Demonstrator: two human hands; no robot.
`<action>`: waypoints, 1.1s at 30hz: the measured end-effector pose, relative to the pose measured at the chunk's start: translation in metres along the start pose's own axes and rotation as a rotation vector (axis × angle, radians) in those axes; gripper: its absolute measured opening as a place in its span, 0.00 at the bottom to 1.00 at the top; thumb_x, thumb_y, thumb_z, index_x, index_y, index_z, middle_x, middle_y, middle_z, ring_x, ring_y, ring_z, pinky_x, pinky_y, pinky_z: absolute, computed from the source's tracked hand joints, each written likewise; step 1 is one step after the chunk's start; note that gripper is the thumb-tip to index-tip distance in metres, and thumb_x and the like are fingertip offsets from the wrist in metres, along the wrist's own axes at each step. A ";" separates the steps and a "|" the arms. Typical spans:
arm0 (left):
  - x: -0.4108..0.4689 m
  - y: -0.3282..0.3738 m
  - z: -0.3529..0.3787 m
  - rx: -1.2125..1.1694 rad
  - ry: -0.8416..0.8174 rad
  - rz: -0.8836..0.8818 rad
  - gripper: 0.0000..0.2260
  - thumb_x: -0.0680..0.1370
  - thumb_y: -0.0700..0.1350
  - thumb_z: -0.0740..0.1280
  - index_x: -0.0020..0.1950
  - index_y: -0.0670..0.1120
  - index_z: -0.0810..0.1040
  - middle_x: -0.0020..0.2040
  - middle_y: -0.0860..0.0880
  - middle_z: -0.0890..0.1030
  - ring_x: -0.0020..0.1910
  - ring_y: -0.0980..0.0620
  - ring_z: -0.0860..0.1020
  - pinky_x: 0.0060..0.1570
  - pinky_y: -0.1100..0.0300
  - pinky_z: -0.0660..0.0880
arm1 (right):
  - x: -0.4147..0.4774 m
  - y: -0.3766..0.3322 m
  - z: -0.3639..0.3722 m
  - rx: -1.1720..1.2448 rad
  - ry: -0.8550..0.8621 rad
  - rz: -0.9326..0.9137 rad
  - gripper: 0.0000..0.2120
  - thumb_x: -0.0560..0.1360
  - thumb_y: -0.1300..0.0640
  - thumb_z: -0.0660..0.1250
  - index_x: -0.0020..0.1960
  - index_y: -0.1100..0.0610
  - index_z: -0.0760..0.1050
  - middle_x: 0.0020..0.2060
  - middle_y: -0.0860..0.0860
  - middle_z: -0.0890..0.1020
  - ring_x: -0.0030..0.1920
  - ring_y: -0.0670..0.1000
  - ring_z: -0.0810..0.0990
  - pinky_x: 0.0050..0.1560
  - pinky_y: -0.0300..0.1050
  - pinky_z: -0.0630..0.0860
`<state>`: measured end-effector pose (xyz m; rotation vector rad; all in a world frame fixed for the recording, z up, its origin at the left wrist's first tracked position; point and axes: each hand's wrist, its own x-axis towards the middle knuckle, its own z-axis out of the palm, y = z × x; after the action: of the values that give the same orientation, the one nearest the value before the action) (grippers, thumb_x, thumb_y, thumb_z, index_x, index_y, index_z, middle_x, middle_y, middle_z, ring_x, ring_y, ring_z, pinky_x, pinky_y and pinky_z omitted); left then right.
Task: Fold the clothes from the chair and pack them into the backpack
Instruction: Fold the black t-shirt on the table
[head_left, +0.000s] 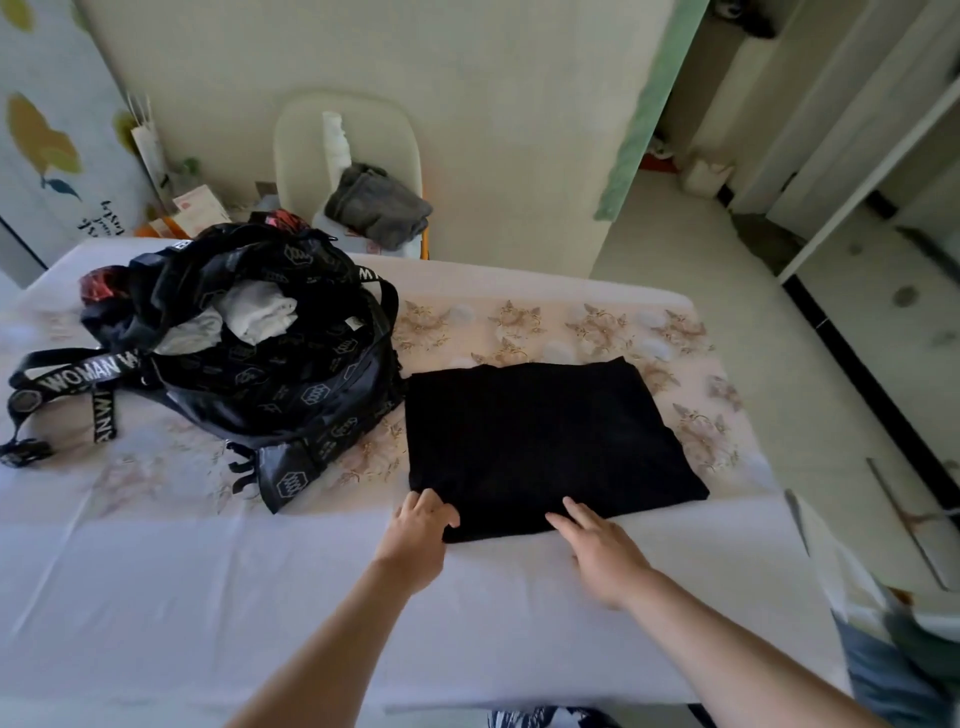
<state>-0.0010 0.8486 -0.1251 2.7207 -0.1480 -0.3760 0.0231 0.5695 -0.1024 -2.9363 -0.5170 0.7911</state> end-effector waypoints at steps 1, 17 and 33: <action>0.000 -0.001 0.000 0.003 0.009 -0.008 0.20 0.77 0.37 0.62 0.65 0.56 0.74 0.61 0.55 0.67 0.62 0.51 0.65 0.64 0.61 0.64 | -0.001 0.007 -0.002 -0.027 0.021 0.009 0.35 0.79 0.68 0.57 0.81 0.48 0.52 0.81 0.52 0.48 0.80 0.54 0.51 0.76 0.49 0.58; 0.079 0.146 0.038 0.117 -0.100 0.123 0.20 0.78 0.52 0.64 0.70 0.56 0.68 0.62 0.54 0.69 0.61 0.52 0.68 0.60 0.59 0.68 | 0.018 0.176 -0.012 -0.371 0.311 -0.017 0.24 0.54 0.70 0.72 0.47 0.52 0.80 0.39 0.49 0.76 0.37 0.53 0.78 0.44 0.47 0.74; 0.185 0.295 0.050 0.191 -0.163 0.313 0.20 0.82 0.43 0.56 0.75 0.56 0.66 0.74 0.54 0.66 0.73 0.50 0.63 0.68 0.52 0.67 | -0.005 0.245 -0.025 0.358 0.280 0.158 0.13 0.82 0.53 0.57 0.62 0.48 0.76 0.55 0.47 0.77 0.53 0.51 0.78 0.51 0.46 0.76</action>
<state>0.1472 0.5309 -0.0985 2.7845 -0.6765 -0.5124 0.1061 0.3379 -0.1126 -2.7060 -0.1081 0.4159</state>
